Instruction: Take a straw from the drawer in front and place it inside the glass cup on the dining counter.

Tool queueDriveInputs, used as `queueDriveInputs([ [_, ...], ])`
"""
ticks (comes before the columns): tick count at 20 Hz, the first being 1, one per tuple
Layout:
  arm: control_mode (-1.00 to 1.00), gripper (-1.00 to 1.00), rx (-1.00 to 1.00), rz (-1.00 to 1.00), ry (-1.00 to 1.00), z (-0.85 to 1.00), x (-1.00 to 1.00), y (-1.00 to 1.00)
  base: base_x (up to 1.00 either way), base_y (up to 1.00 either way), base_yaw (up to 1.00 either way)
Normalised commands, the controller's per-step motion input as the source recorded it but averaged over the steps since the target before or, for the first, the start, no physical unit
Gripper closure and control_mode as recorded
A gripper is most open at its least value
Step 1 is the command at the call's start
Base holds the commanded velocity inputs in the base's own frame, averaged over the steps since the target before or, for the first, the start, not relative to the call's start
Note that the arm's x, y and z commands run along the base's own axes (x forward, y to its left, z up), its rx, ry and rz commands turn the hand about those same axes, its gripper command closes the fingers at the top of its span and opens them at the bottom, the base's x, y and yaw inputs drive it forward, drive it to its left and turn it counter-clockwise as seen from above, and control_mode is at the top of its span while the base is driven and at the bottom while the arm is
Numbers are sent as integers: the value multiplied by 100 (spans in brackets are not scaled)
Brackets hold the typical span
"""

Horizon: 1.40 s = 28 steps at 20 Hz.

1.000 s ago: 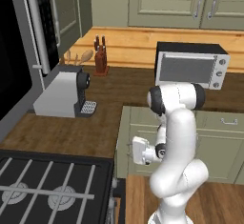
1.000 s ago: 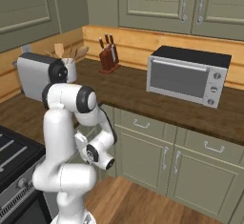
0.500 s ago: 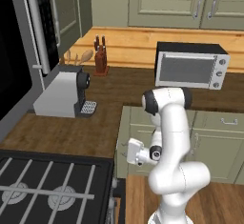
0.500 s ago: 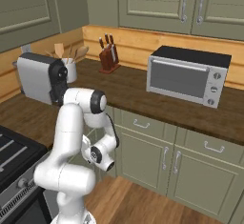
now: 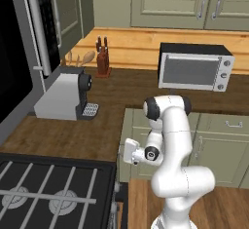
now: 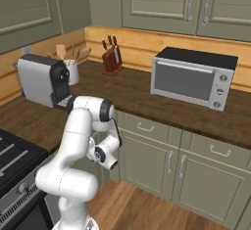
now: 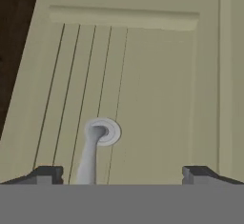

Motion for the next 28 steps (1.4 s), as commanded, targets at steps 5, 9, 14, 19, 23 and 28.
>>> queueDriveInputs([
  [5, -100, -100, 0, 0, 0, -41, 53, 34, 0, 0, 0],
  [9, -100, -100, 0, 0, 0, -29, 28, 36, 0, 0, 0],
  [14, -100, 100, -5, 0, 0, -10, 1, 51, 0, 0, 0],
  [19, -100, 100, -12, 0, 0, 0, -1, 42, 0, 0, 0],
  [23, -100, 100, -16, -1, 0, 0, -17, 3, 0, 0, 0],
  [28, -100, 100, -13, 0, 0, 0, -28, -11, 0, 0, 0],
])
